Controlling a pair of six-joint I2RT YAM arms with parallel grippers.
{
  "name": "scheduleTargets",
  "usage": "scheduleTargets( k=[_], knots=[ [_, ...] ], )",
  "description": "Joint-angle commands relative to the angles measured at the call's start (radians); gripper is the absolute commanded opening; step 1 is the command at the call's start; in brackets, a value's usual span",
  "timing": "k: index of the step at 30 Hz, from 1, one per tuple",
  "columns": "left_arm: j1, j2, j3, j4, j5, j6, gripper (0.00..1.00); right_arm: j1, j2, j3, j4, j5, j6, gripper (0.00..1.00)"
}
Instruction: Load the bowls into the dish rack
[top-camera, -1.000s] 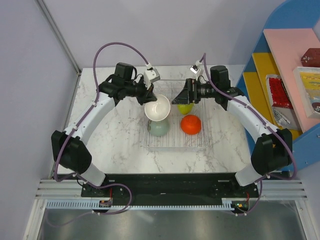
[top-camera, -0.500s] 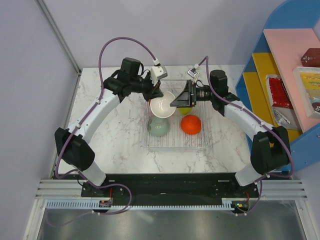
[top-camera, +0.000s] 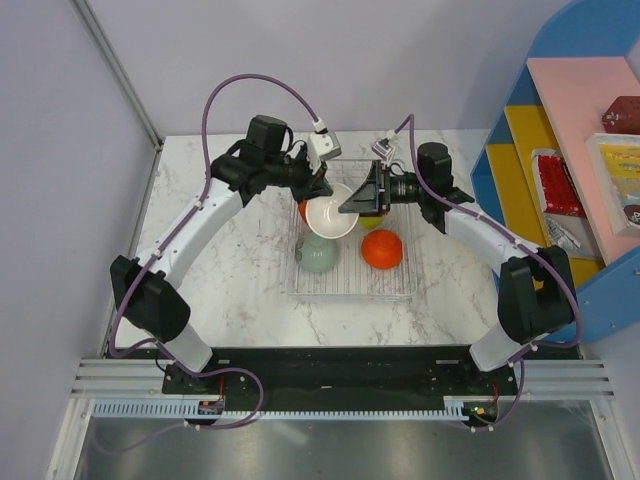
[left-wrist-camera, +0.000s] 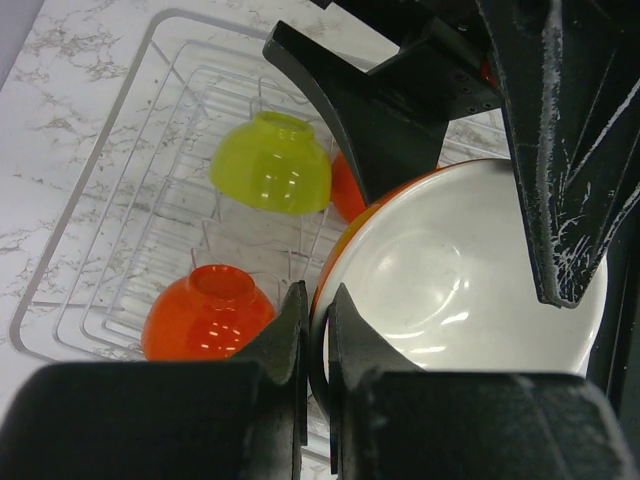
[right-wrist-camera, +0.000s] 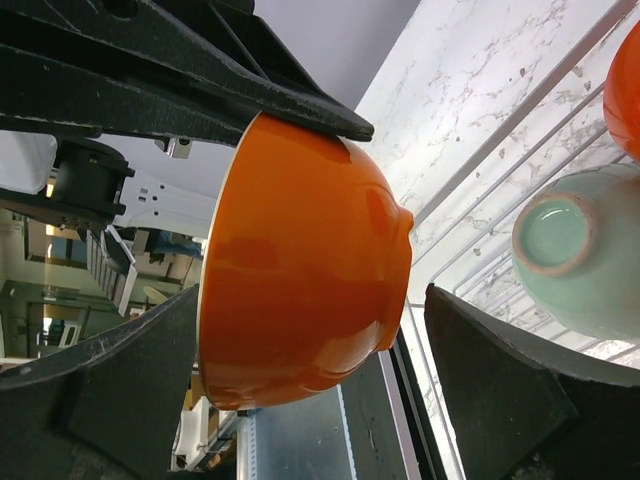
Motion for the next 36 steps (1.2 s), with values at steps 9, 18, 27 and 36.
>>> scheduleTargets(
  k=[9, 18, 27, 36],
  knots=[
    [-0.025, -0.034, 0.044, 0.04, 0.009, 0.006, 0.02, 0.001, -0.022, -0.067, 0.25, -0.06, 0.132, 0.86],
    [-0.028, -0.035, 0.033, 0.042, 0.009, 0.003, 0.02, 0.001, -0.039, -0.096, 0.356, -0.068, 0.2, 0.1],
    [-0.029, -0.031, 0.03, 0.045, -0.004, -0.002, 0.13, 0.001, -0.053, -0.097, 0.297, -0.045, 0.146, 0.0],
    [-0.019, -0.064, -0.042, 0.068, -0.066, 0.012, 1.0, -0.001, -0.076, -0.051, 0.058, 0.014, -0.054, 0.0]
  ],
)
